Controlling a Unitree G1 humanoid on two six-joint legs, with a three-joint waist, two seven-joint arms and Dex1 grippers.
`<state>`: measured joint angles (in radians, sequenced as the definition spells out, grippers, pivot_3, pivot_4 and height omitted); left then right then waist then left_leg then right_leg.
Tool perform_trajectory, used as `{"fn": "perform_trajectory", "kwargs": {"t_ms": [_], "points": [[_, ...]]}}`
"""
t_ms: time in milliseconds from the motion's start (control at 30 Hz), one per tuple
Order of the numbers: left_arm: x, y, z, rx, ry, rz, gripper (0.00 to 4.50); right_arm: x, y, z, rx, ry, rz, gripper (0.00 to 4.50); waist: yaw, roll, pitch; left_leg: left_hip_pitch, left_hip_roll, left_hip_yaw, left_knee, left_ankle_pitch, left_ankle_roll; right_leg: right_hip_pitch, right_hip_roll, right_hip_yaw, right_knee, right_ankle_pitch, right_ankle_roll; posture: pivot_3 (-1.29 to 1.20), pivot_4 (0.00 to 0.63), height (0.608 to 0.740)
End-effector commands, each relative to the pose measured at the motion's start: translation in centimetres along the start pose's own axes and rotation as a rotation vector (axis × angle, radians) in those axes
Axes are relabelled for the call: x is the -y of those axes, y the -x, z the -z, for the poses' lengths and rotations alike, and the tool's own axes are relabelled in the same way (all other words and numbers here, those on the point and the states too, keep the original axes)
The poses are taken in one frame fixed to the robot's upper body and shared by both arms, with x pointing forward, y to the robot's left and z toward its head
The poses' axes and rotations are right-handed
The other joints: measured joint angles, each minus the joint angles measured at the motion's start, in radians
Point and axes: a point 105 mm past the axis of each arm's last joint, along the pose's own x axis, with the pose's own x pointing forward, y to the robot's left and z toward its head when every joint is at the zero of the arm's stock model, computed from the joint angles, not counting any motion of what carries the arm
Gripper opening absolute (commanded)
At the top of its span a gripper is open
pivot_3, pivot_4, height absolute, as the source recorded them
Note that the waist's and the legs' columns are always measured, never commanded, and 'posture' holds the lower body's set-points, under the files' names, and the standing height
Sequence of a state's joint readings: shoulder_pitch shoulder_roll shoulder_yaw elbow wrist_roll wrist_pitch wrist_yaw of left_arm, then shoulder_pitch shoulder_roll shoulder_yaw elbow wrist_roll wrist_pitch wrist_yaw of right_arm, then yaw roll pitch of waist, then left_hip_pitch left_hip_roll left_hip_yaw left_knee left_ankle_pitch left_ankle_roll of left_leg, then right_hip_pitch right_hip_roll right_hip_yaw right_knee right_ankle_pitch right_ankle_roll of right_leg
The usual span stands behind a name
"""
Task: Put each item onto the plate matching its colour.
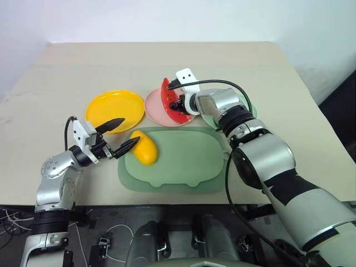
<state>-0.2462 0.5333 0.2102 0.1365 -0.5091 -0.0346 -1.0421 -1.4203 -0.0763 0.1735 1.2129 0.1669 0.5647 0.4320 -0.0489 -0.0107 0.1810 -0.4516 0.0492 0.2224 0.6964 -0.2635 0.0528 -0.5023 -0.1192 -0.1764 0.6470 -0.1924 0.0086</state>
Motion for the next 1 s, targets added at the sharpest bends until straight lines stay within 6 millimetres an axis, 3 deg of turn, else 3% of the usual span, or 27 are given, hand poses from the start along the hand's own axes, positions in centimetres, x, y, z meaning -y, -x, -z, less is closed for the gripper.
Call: {"fn": "perform_trajectory", "kwargs": {"t_ms": [33,67,267,467,567,700,833,1000], "points": [[0.1,0.0,-0.8,0.018,-0.044,-0.002,4.5,-0.5,0.4,-2.5,0.07,0.039,0.005,1.98,-0.001,0.0,0.0,0.0,0.0,0.0,0.0,0.0,0.0,0.0,0.0,0.0,0.0,0.0,0.0,0.0,0.15,0.696],[0.2,-0.1,-0.8,0.018,-0.044,-0.001,4.5,-0.7,0.4,-2.6,0.075,0.04,-0.003,2.69,-0.001,0.0,0.0,0.0,0.0,0.0,0.0,0.0,0.0,0.0,0.0,0.0,0.0,0.0,0.0,0.0,0.15,0.696],[0.4,-0.3,-0.9,-0.011,-0.059,0.014,4.5,-0.7,1.1,-4.3,0.11,0.063,-0.006,4.48,-0.003,0.0,0.0,-0.001,0.0,0.0,0.0,0.0,0.0,-0.001,0.0,0.0,0.001,0.0,0.0,0.0,0.15,0.696],[-0.2,-0.4,-2.1,0.019,-0.053,0.006,4.5,-0.4,5.2,-8.4,0.235,0.064,-0.117,4.48,-0.006,0.0,0.0,-0.004,0.0,-0.001,0.001,0.0,0.0,-0.003,0.0,0.0,0.001,0.0,0.0,0.0,0.15,0.696],[-0.3,-0.2,-2.1,0.016,-0.053,0.004,4.5,-0.2,7.4,-8.7,0.303,0.076,-0.144,4.48,-0.006,-0.001,0.0,-0.007,0.0,-0.001,0.002,0.0,0.0,-0.006,0.0,0.0,0.001,0.0,0.0,0.0,0.15,0.696],[0.0,-0.5,-2.3,0.023,-0.029,0.016,4.5,0.1,10.0,-7.4,0.361,0.112,-0.127,4.48,-0.006,-0.001,-0.001,-0.007,0.0,-0.002,0.002,0.0,0.0,-0.005,0.0,0.0,0.002,0.0,0.0,0.0,0.15,0.696],[0.5,-0.4,-1.7,-0.02,-0.037,0.042,4.5,-1.3,12.6,-5.1,0.366,0.106,-0.199,4.48,-0.004,-0.001,-0.001,-0.007,0.0,-0.002,0.002,0.001,-0.001,-0.006,0.0,0.0,0.002,0.0,0.0,0.0,0.15,0.696],[0.2,-0.2,-1.9,-0.022,-0.041,0.035,4.5,-1.7,13.7,-1.7,0.353,0.154,-0.189,4.48,0.003,-0.001,-0.001,-0.006,0.0,-0.002,0.002,0.001,-0.001,-0.006,0.0,0.0,0.001,0.0,0.0,0.0,0.15,0.696]]}}
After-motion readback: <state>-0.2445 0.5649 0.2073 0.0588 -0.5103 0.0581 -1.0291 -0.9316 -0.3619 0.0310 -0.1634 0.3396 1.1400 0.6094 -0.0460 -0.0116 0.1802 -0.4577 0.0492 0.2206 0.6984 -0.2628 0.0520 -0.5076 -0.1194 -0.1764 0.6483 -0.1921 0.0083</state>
